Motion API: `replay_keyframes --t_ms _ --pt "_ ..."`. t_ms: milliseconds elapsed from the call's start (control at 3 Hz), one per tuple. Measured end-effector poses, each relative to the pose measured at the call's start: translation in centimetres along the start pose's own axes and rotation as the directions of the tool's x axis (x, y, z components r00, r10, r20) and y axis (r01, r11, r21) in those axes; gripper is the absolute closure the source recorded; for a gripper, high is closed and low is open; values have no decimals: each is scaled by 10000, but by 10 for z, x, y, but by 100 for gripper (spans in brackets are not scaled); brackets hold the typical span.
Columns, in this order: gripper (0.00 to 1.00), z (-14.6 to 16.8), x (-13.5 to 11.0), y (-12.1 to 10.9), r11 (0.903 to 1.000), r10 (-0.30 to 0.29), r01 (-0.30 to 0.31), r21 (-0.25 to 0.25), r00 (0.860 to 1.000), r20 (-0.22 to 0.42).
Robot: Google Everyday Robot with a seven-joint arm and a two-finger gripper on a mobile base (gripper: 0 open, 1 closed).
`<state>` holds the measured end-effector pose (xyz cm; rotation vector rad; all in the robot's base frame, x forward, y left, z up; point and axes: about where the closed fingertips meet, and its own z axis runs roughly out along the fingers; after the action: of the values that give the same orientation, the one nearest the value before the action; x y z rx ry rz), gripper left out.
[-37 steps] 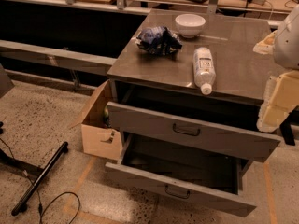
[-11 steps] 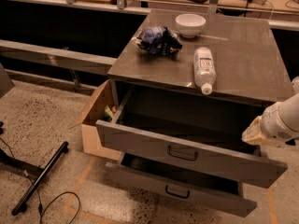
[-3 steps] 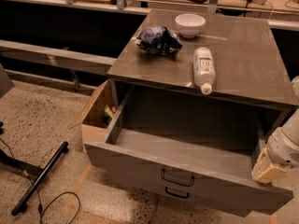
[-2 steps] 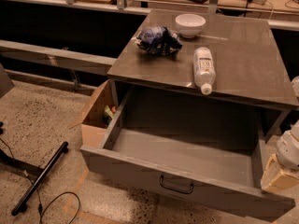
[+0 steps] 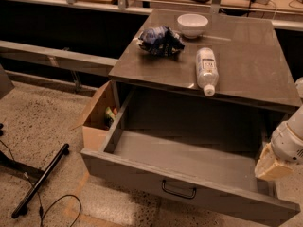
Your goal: Open top drawer
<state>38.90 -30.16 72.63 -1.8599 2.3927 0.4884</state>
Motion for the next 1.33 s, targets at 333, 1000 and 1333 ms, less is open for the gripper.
replay_keyframes --t_ms 333,1000,1333 --pt "100 18 -4 -11 9988 219 -240 416 9985 504" --pt "100 57 -34 -3 9870 727 -775 1407 9966 389" --pt "100 66 -37 13 9831 1035 -1052 1498 9944 193"
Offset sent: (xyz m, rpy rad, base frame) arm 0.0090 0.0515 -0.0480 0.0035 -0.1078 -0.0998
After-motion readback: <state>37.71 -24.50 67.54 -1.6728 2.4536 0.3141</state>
